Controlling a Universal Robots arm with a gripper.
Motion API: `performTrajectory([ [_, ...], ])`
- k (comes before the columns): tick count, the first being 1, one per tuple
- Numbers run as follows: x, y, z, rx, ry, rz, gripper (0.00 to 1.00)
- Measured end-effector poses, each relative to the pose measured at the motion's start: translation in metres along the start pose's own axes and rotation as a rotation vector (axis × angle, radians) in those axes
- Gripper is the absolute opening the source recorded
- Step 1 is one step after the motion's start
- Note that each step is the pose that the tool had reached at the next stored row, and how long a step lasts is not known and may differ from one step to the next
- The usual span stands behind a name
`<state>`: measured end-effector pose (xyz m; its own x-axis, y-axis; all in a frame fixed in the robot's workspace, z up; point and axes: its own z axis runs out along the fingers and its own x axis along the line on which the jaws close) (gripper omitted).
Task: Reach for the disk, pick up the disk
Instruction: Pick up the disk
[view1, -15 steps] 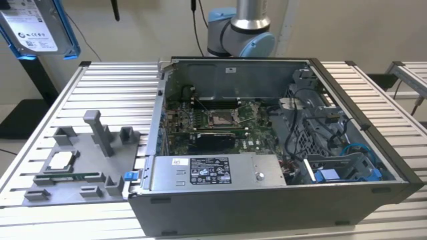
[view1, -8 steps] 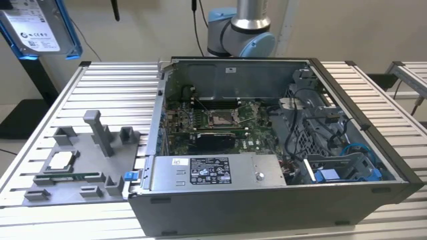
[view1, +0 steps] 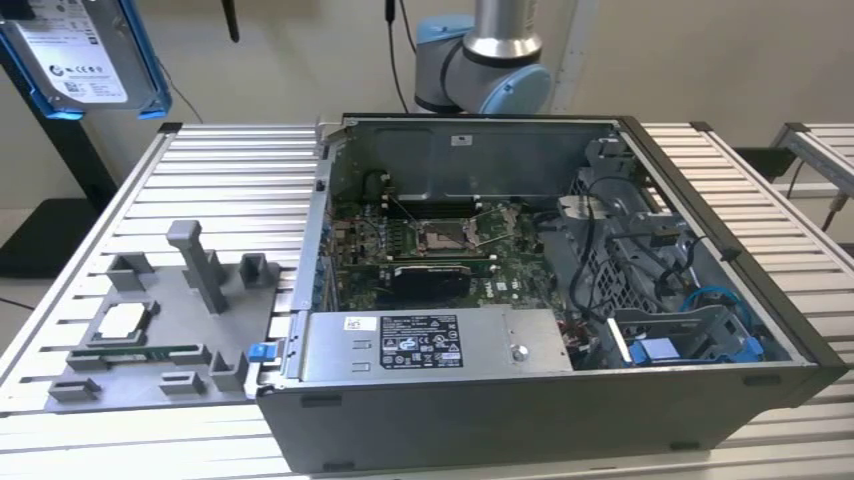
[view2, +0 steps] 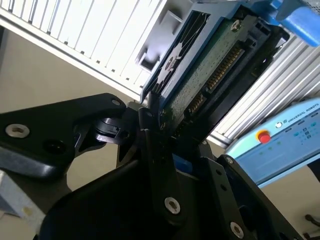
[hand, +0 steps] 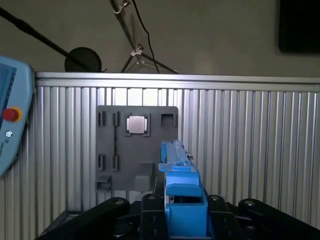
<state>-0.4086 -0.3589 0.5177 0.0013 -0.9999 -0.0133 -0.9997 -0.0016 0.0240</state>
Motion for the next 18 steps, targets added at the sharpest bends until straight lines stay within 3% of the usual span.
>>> performTrajectory([
  [12, 0.0, -0.0351, -0.0009, -0.0002, 0.0, 0.0, 0.0],
  [18, 0.0, -0.048, -0.0011, -0.0002, 0.0, 0.0, 0.0],
])
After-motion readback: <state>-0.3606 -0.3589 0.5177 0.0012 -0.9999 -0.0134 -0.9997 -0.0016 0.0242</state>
